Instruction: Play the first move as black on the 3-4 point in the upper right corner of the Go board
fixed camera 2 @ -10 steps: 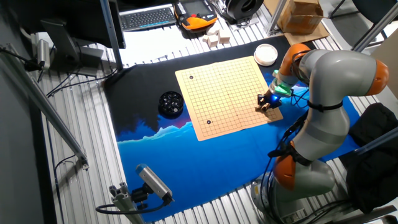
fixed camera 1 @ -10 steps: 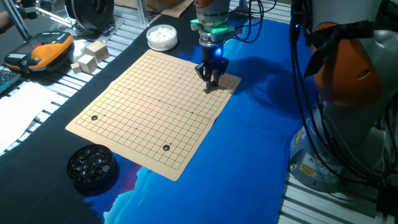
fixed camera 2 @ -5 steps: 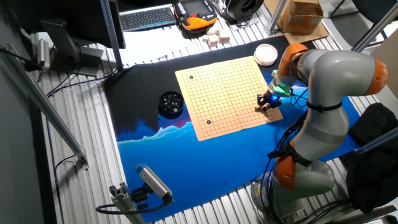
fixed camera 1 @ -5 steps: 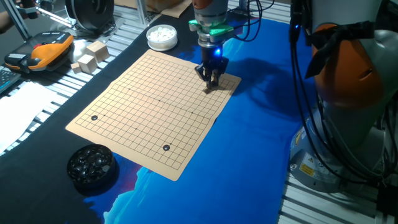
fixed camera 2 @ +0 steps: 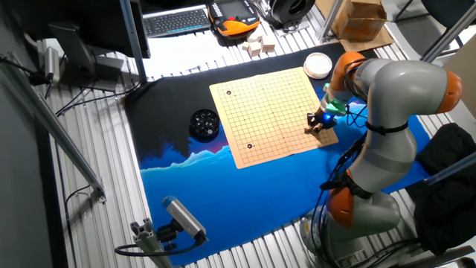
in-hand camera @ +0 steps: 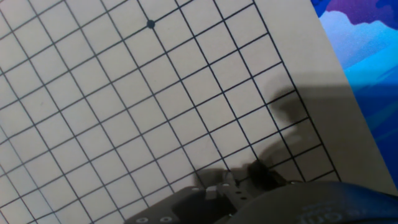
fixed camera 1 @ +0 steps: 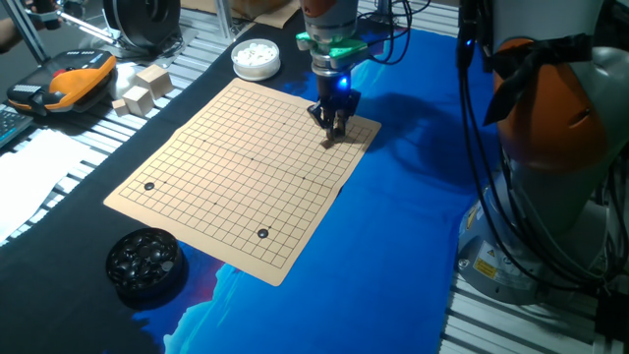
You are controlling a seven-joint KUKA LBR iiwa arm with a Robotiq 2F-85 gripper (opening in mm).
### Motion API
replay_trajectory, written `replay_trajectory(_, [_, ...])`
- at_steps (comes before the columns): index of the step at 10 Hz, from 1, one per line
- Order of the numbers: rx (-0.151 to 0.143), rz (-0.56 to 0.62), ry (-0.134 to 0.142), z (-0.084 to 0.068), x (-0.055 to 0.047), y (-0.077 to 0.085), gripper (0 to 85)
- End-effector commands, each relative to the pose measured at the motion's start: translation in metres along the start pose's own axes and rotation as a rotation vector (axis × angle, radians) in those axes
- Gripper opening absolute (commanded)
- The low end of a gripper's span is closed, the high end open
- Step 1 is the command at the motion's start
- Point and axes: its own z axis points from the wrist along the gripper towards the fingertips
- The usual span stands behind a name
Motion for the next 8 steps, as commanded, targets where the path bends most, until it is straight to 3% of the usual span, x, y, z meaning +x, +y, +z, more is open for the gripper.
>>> replay_trajectory(1, [0.001,0.000,0.000,-0.0001,-0.0001,0.0000,34.0])
replay_trajectory(2, [0.006,-0.002,0.001,-0.0004,0.0000,-0.0001,51.0])
replay_trajectory(8, [0.015,-0.002,0.001,-0.0028,-0.0005,-0.0001,51.0])
